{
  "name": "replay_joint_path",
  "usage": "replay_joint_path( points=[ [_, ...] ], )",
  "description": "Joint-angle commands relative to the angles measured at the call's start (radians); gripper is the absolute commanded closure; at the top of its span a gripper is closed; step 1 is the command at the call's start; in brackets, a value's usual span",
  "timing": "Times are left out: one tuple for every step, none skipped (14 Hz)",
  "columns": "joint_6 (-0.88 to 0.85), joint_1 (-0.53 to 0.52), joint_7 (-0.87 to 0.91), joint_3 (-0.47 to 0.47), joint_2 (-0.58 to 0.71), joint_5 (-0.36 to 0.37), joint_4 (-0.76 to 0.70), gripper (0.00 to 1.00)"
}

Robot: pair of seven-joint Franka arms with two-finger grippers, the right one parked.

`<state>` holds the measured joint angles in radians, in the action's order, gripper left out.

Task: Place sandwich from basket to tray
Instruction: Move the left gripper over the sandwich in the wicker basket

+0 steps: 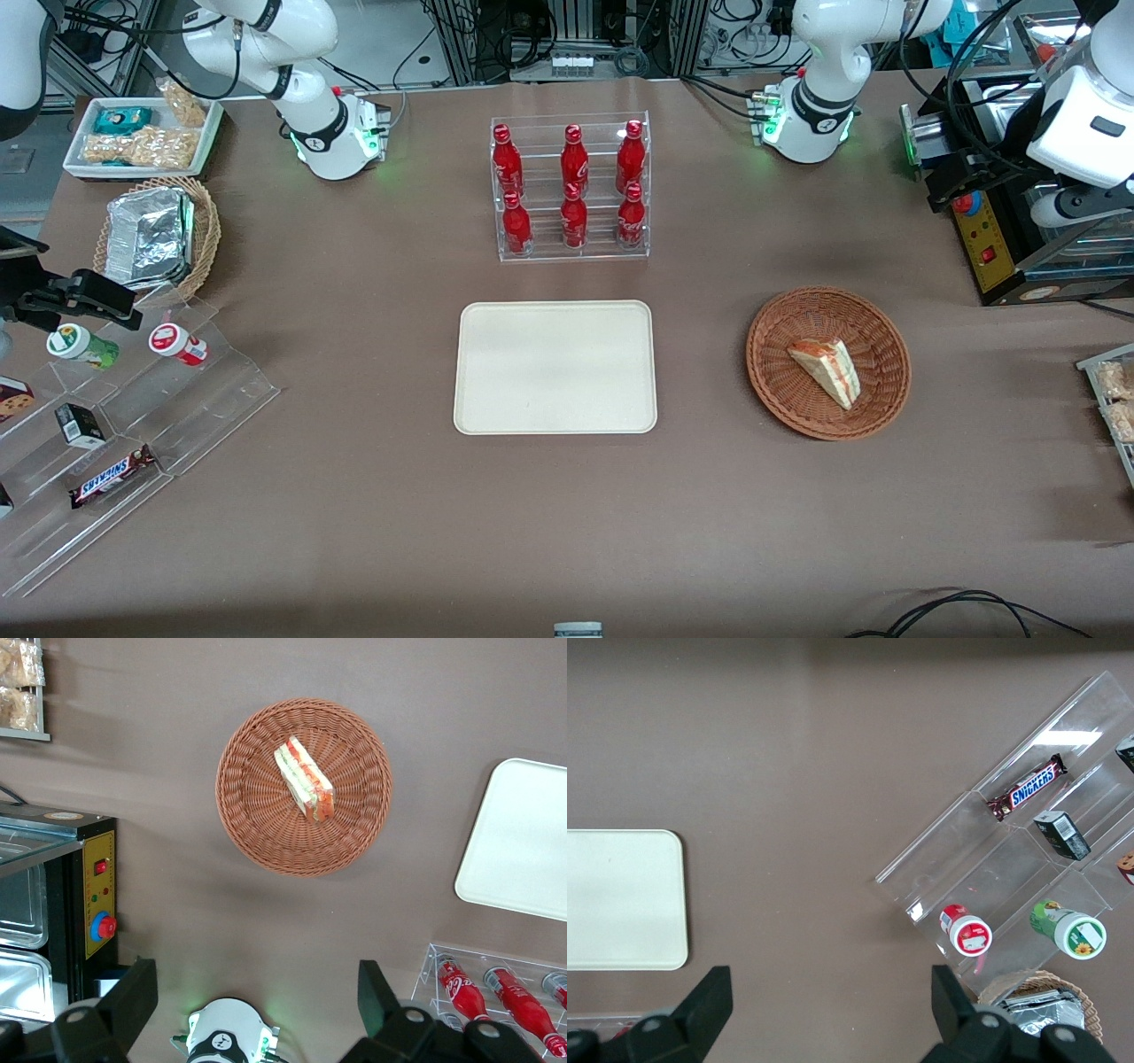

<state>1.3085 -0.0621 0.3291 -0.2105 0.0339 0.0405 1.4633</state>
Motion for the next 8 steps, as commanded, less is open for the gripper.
replay_joint_path(
  points=[
    [-0.005, 0.004, -0.01, 0.008, 0.017, 0.001, 0.008, 0.0],
    [-0.006, 0.004, -0.007, 0.008, 0.014, -0.001, 0.005, 0.0],
    [0.0, 0.004, -0.004, 0.008, 0.009, -0.002, 0.003, 0.0],
    [0.0, 0.004, -0.004, 0.008, -0.006, -0.001, 0.0, 0.0],
    [0.003, 0.004, -0.004, 0.008, -0.009, 0.001, -0.001, 0.0],
    [0.005, 0.004, 0.005, 0.008, -0.011, -0.001, 0.0, 0.0],
    [0.005, 0.004, 0.028, 0.008, -0.011, -0.005, 0.006, 0.0],
    [0.009, 0.004, 0.045, 0.008, -0.02, -0.004, 0.009, 0.0]
  ],
)
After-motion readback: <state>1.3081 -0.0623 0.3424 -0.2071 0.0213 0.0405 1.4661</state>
